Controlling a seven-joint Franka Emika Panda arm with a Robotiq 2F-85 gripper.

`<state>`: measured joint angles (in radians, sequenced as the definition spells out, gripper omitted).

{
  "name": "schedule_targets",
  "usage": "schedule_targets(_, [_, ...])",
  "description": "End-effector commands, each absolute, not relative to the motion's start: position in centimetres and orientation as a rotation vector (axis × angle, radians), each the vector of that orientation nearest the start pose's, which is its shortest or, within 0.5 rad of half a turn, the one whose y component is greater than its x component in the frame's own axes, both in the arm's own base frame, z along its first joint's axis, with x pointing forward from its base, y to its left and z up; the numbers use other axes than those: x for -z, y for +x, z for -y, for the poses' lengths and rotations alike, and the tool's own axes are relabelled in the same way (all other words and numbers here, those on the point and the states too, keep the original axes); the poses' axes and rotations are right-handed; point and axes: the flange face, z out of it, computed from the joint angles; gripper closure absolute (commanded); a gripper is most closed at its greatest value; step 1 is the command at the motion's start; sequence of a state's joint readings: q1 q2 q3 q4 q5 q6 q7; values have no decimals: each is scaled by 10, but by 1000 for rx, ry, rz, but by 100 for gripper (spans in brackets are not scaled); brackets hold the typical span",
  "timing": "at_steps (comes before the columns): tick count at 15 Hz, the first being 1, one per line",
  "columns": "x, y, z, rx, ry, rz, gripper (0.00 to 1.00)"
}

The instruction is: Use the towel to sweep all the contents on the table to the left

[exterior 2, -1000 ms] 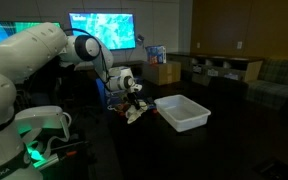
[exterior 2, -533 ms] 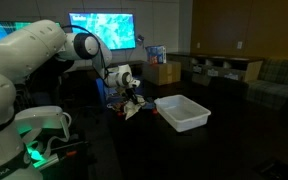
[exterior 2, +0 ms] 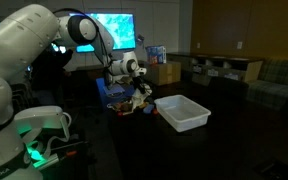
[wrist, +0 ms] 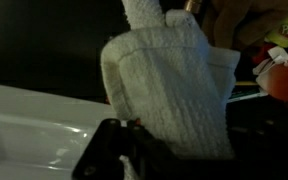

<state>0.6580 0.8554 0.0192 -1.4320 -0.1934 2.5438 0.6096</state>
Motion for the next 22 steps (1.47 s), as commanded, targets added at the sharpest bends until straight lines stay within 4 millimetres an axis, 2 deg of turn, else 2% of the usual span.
schedule_targets(1, [-252,591,-422,318,-3112,417,97])
schedule_targets(6, [-293,626,-362,193,-3251,471,97])
schedule_targets(10, [-303,665,-319,203,-3313,516,96])
schedule_targets(12, [-303,685,-298,235,-3316,521,97])
schedule_targets(16, [-291,725,-264,356,-3284,447,96])
schedule_targets(22, [-269,765,-241,499,-3165,228,96])
